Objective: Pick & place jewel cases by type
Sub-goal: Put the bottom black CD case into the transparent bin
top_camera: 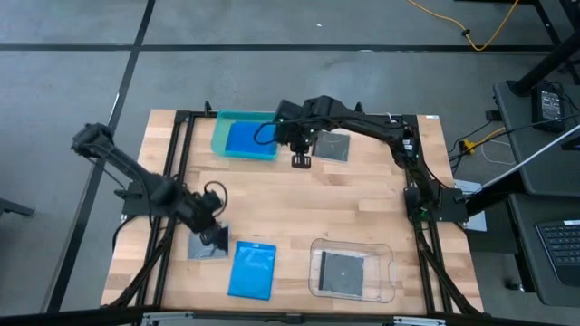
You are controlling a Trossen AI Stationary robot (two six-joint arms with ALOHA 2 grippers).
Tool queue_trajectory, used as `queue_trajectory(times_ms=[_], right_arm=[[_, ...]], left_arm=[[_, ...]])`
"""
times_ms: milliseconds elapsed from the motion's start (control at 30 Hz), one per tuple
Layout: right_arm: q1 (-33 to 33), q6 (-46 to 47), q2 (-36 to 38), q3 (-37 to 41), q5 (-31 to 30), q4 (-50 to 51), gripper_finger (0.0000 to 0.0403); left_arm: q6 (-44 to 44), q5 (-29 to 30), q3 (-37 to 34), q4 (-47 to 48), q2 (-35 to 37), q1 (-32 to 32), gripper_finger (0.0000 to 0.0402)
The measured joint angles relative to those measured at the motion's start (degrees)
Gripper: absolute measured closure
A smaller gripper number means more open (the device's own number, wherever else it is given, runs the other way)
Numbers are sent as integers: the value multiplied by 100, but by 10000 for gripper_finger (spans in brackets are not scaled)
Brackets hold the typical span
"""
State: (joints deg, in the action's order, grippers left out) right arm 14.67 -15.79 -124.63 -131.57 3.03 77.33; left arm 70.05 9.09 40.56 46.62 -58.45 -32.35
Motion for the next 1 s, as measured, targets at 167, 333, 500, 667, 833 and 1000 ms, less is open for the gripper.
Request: queue_trajectory(times_ms=[167, 333, 500, 667, 833, 1000], right_arm=[[7, -291, 2, 414, 260, -175, 389], [11, -382, -1, 803, 280, -268, 396], [9, -365, -5, 929, 284, -206, 392], [0, -273, 23, 929, 491, -179, 398], [-28, -245, 173, 927, 507, -160, 393], [-30, -240, 303, 925, 507, -179, 399]], left_arm=[[822, -6, 0, 3, -697, -540, 400], [1279, -334, 0, -32, -1325, -890, 400], [1254, -421, 0, -56, -1724, -967, 400], [960, -432, 0, -56, -2078, -908, 401], [425, -415, 0, -60, -2395, -641, 401], [-113, -223, 28, -53, -2642, -192, 400]])
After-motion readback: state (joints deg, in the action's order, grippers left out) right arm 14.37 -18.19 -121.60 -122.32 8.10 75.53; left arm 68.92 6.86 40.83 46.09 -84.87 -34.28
